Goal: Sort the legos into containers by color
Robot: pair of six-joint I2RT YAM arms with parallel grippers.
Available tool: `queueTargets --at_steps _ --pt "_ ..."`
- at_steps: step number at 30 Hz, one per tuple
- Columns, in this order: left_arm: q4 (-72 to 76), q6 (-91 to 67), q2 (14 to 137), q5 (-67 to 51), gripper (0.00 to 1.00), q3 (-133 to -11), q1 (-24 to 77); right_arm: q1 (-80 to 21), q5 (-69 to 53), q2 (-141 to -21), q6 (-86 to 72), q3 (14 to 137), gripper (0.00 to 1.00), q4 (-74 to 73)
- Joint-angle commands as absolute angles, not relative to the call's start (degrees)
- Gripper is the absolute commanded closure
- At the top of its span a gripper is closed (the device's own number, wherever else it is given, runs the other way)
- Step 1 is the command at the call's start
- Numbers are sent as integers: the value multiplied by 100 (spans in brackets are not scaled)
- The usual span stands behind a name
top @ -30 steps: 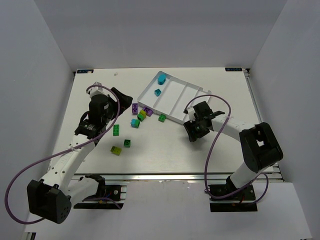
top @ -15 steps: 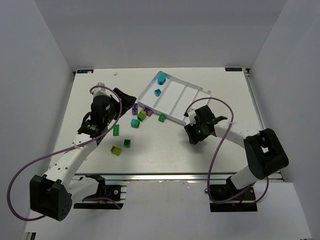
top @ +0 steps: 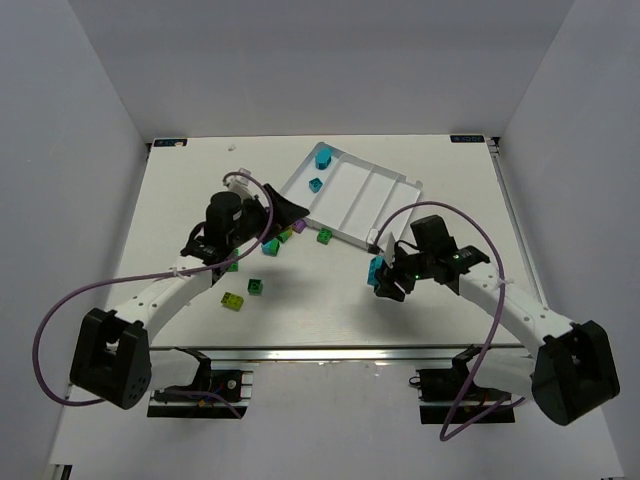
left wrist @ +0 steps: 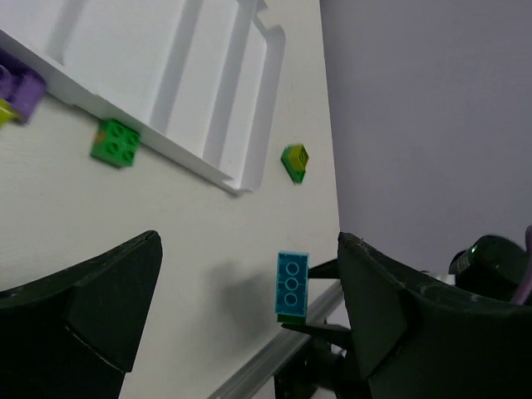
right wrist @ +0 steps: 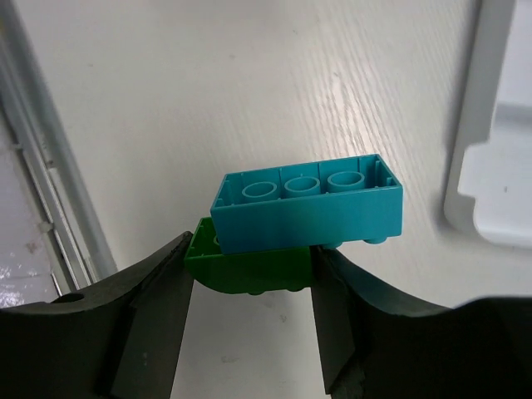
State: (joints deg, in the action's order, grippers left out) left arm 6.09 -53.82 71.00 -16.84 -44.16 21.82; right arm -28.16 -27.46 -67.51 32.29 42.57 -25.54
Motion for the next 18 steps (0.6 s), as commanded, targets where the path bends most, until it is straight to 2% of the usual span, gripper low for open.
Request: queueTargets --at_steps 1,9,18 --pt "1002 -5370 7356 -2232 5 -4640 2566 -2848 -3708 -6417 4253 4227 100 -2611" --pt "1028 -5107 8111 -2180 7 -5132 3383 -2856 -4087 -6662 4588 4763 100 -2312" --pt "817 -4729 8508 -2188 8 -5651 3691 -2883 -4122 -6987 4123 5308 100 -1811"
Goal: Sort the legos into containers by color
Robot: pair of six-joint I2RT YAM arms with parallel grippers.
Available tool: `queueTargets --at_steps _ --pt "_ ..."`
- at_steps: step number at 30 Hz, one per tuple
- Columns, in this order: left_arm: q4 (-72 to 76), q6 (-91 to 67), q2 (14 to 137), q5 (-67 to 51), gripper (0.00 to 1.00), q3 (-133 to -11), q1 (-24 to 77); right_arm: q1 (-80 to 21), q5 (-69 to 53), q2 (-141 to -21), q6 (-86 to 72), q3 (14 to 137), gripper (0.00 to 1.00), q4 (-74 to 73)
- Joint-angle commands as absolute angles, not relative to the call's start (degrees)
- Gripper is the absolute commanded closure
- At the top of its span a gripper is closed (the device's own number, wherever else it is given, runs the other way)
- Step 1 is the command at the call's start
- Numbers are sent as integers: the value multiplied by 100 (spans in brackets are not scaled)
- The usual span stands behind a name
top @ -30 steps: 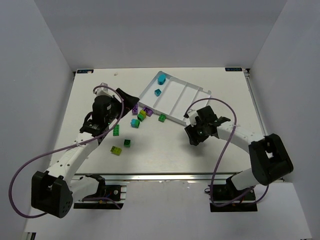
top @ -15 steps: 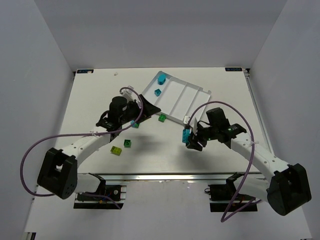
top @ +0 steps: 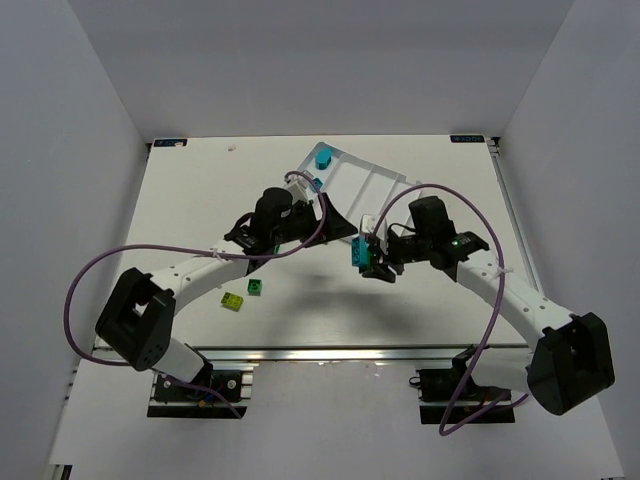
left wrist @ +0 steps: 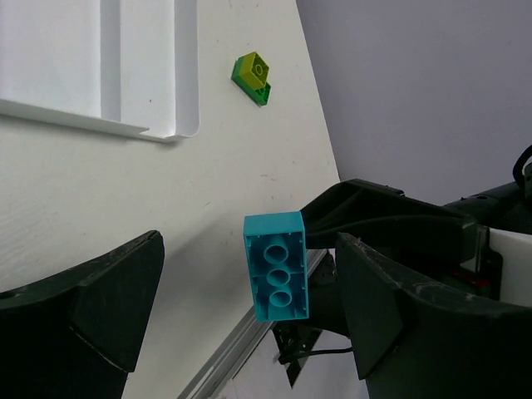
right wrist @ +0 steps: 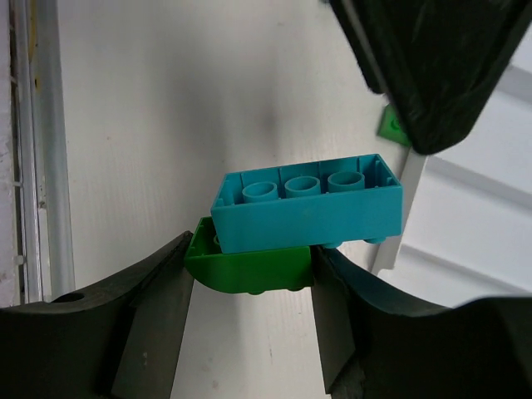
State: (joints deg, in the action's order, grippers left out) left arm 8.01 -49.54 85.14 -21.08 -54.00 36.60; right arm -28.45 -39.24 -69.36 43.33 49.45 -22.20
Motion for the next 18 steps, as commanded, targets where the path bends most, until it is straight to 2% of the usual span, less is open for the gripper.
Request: queueTargets --at_steps 1,14,18 --pt "809 -4720 8525 -2223 8 -5669 3691 -2874 -4131 -7005 4044 5343 100 -1776" --pt "730 -4570 8789 -2382 11 -5959 3744 -2900 -4192 -7233 3340 5616 100 -1354" --pt "712 -4562 8859 -2452 17 -6012 3762 -2909 -4157 -7233 3200 5599 100 -1213"
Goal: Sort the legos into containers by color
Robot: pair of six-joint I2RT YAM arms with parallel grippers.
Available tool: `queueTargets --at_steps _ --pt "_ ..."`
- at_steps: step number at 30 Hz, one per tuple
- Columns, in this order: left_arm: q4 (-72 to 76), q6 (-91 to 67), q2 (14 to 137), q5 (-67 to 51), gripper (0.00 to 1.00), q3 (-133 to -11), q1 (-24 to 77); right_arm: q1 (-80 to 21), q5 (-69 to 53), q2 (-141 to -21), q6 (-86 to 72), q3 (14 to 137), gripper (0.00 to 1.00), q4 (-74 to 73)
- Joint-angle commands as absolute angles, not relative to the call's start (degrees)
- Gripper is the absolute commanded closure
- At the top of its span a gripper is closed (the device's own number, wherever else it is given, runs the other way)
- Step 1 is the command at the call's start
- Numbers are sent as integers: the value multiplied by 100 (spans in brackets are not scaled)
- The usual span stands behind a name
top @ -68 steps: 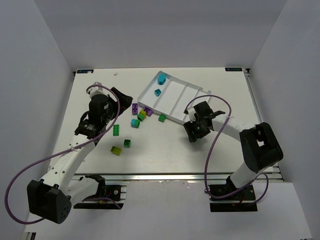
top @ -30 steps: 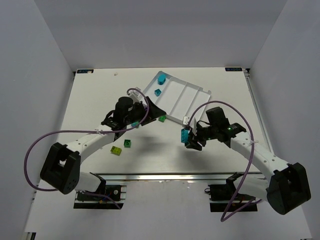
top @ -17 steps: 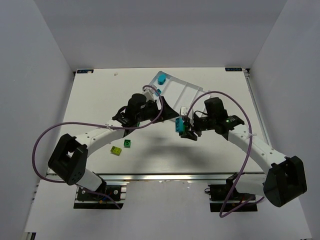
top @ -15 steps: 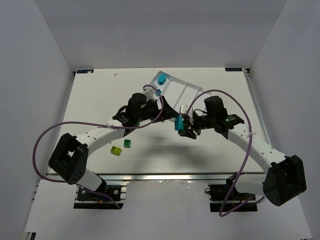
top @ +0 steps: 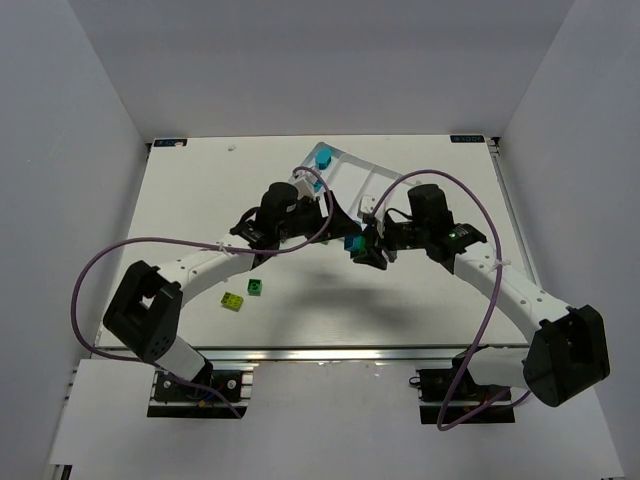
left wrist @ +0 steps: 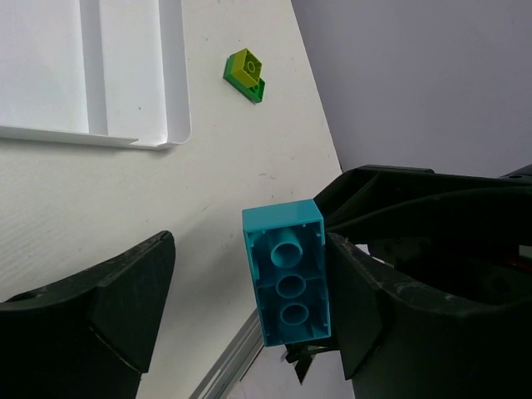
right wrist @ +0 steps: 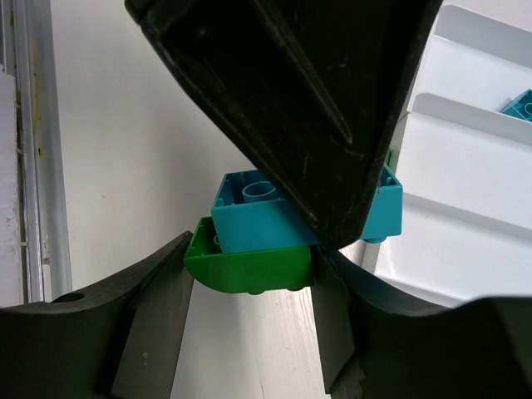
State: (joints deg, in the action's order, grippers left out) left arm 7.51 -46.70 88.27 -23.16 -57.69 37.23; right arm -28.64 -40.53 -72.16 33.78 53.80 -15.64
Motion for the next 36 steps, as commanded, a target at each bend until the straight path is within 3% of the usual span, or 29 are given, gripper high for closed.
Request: queueTargets --at_steps 1,6,11,17,24,32,36 --pt "695 -4553 8912 -2487 20 -6029 3762 -2909 -4149 -7225 3138 5599 100 -1187" --pt "694 -4570 9026 -2645 35 -6108 3762 -2918 -4096 -7233 3094 5625 100 -1099" --pt "703 -4614 9158 -2874 67 -6205 3770 -2918 -4052 -7233 3050 5608 100 -1090" --pt "660 -4641 9123 -2945 93 -6223 3744 -2918 -3920 -7128 3059 5423 100 -1081" --pt "291 -4544 8851 -2804 100 -6275 3332 -2892 -3613 -6926 3094 5045 100 -1037" --pt "-272 -4193 8850 -2971 100 -6556 2462 -2813 -3533 -6855 3094 4817 100 -914" --pt "-954 -3772 9385 -2577 100 -7352 2075 -2734 -3472 -6890 3103 4834 100 -888"
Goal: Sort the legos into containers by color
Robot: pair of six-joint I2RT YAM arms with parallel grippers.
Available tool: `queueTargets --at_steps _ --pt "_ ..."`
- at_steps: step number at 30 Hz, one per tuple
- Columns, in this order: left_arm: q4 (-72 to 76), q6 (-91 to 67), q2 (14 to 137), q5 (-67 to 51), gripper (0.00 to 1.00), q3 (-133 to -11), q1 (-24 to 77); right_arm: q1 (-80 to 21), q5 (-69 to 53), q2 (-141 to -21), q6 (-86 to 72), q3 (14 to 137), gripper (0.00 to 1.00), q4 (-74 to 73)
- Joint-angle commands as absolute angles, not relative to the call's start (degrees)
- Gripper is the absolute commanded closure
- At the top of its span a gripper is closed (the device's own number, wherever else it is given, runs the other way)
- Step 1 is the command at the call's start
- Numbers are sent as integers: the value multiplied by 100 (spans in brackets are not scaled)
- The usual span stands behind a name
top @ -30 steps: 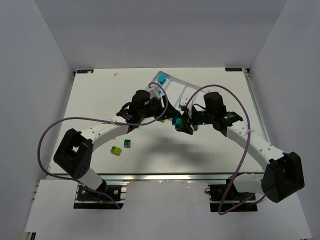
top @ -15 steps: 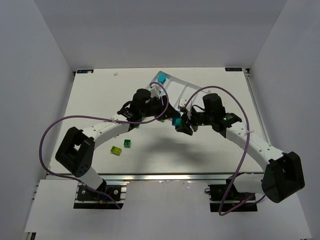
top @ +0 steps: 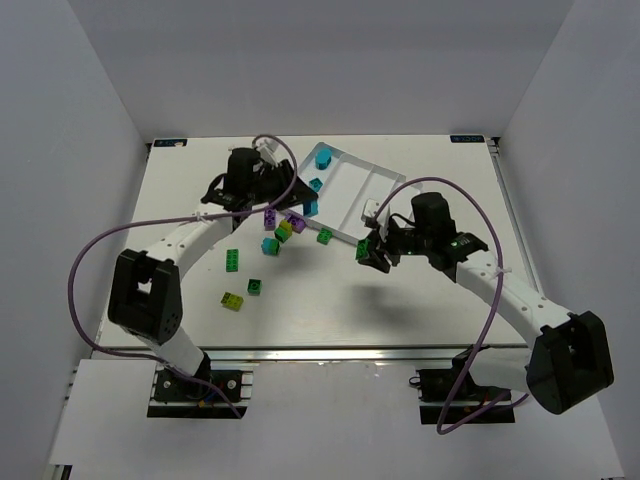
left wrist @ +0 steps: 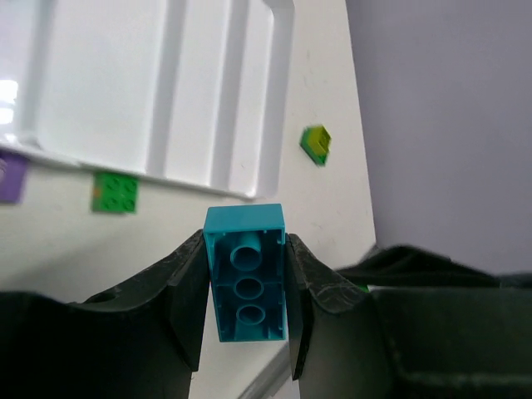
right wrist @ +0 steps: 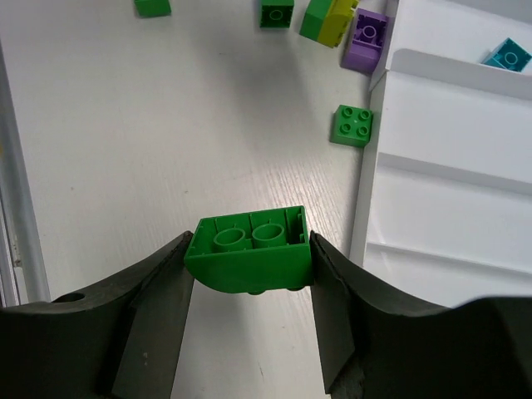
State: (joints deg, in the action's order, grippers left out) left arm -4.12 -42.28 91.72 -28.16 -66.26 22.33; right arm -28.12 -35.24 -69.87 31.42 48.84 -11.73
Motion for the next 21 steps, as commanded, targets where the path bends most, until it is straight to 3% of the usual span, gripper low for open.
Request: queueTargets --at_steps 1,10,17,18,21 --pt "-1141 -3649 9587 -2340 100 -7626 1979 -2716 -3472 -6891 3103 4834 100 -879" --pt "-3462 -2268 12452 -731 93 -11326 1907 -2444 -3428 -6873 3050 4887 100 -712" --pt "-3349 -2469 13069 -457 70 -11856 1907 -2198 -3428 -6926 2971 4939 100 -624" --pt "-3349 -2505 13113 -535 61 -11891 1907 -2189 -3428 -6943 2971 4939 100 -615" --pt "-3471 -2558 13254 -606 46 -12102 1916 -2180 -3437 -7022 2997 4957 100 -607"
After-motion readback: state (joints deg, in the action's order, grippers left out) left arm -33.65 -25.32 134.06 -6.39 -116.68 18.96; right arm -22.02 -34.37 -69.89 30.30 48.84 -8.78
